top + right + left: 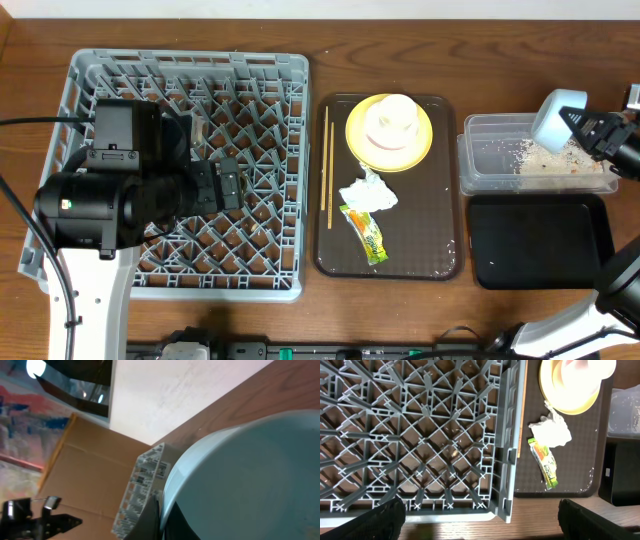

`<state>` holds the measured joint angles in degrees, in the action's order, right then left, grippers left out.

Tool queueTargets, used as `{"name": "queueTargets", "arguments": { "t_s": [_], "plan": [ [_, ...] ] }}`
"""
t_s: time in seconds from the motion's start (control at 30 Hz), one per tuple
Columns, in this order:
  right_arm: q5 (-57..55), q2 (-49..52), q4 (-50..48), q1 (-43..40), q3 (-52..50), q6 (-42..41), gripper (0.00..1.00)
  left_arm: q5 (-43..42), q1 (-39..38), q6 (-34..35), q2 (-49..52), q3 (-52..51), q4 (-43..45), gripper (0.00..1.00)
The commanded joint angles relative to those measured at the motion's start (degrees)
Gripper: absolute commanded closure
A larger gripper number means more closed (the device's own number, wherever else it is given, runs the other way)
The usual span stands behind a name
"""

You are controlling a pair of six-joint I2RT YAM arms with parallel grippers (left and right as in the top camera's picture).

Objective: Sort waste into correct bins and load items into the dishwasher rack
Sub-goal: 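Tilt the blue bowl with the right gripper to dump rice into bin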

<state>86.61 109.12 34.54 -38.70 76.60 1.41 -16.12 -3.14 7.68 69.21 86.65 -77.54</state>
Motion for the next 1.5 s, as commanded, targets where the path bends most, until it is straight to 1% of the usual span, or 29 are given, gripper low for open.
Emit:
{"name": "queueTargets", "arguments": {
  "t_s": [0.0,0.1,0.17,0.23,0.27,0.33,0.4,0.43,0.5,0.6,0.63,0.67,0.7,0.73,0.77,0.83,0.87,0.9,0.93,1.0,1.07,1.1,1.13,1.2,1.23,1.37,1.47],
  "plan": [
    [2.3,-0.5,-2.4,0.9,0.2,-2.9,0.99,0.3,0.2,-0.1,-0.3,-0.2,0.0,0.01],
    [2.8,-0.5,-2.8,1.4,0.2,-6.9,0.99,0.3,0.2,-0.1,-0.3,-0.2,0.0,0.01],
    [1.7,-0.8,-5.2,1.5,0.2,-3.6,0.99,0.4,0.2,-0.1,-0.3,-0.2,0.0,0.01],
    [1.0,-0.8,-5.8,1.5,0.2,-8.5,0.99,0.4,0.2,-0.1,-0.3,-0.2,0.0,0.01],
    [2.8,-0.8,-5.9,1.5,0.2,-8.4,0.99,0.4,0.2,-0.1,-0.3,-0.2,0.0,0.01],
    [1.9,-0.9,-7.6,1.6,0.2,-6.1,0.99,0.3,0.2,-0.1,-0.3,-0.2,0.0,0.01],
    [0.1,-0.8,-7.7,1.6,0.2,-9.8,0.99,0.4,0.2,-0.1,-0.3,-0.2,0.0,0.01],
    [2.8,-0.8,-7.8,1.5,0.2,-9.3,0.99,0.4,0.2,-0.1,-0.3,-0.2,0.0,0.01],
    [2.8,-0.9,-7.3,1.6,0.2,-8.5,0.99,0.4,0.2,-0.1,-0.3,-0.2,0.0,0.01],
    [1.0,-0.9,-5.0,1.6,0.0,-0.2,0.99,0.3,0.2,-0.1,-0.3,-0.2,0.0,0.02],
    [-1.7,-0.9,-4.5,1.6,0.0,0.2,0.99,0.4,0.2,-0.1,-0.3,-0.2,0.0,0.01],
    [-4.3,-0.9,-4.0,1.5,0.0,-1.9,0.99,0.3,0.2,-0.1,-0.3,-0.2,0.0,0.01],
    [-3.8,-0.9,-3.3,1.5,0.0,-6.0,0.99,0.3,0.2,-0.1,-0.3,-0.2,0.0,0.02],
    [0.7,-0.9,-3.4,1.5,0.0,-5.7,0.99,0.4,0.2,-0.1,-0.3,-0.2,0.0,0.01],
    [2.8,-0.9,-3.5,1.6,0.1,-4.4,0.99,0.3,0.2,-0.1,-0.3,-0.2,0.0,0.01],
    [0.4,-0.9,-5.2,1.7,0.1,-1.8,0.99,0.4,0.2,-0.1,-0.3,-0.2,0.0,0.01],
    [-3.6,-0.7,-5.1,1.7,0.1,-4.0,0.99,0.4,0.2,-0.1,-0.3,-0.2,0.0,0.01],
    [-4.7,-0.7,-5.2,1.7,0.1,-7.0,0.99,0.3,0.2,-0.1,-0.3,-0.2,0.0,0.01],
    [-3.2,-0.7,-5.3,1.6,0.1,-8.3,0.99,0.4,0.2,-0.1,-0.3,-0.2,0.0,0.01],
    [2.8,-0.7,-6.4,1.4,0.1,-7.5,0.99,0.4,0.2,-0.1,-0.3,-0.2,0.0,0.02],
    [0.8,-0.8,-7.3,1.4,0.1,-8.3,0.99,0.4,0.2,-0.1,-0.3,-0.2,0.0,0.02],
    [0.1,-0.8,-7.1,1.5,0.1,-12.0,0.99,0.3,0.2,-0.1,-0.3,-0.2,0.0,0.01],
    [2.9,-0.8,-7.4,1.5,0.1,-12.9,0.99,0.4,0.2,-0.1,-0.3,-0.2,0.0,0.01],
    [2.7,-1.0,-9.4,1.5,0.2,-9.5,0.99,0.4,0.2,-0.1,-0.3,-0.2,0.0,0.01],
    [1.6,-1.0,-9.3,1.5,0.1,-9.7,0.99,0.4,0.2,-0.1,-0.3,-0.2,0.0,0.02],
    [2.7,-1.1,-9.3,1.7,0.1,-15.8,0.99,0.4,0.2,-0.1,-0.3,-0.2,0.0,0.01],
    [2.8,-1.2,-13.6,2.8,0.2,-20.5,0.99,0.4,0.2,-0.1,-0.3,-0.2,0.0,0.01]
  ]
}}
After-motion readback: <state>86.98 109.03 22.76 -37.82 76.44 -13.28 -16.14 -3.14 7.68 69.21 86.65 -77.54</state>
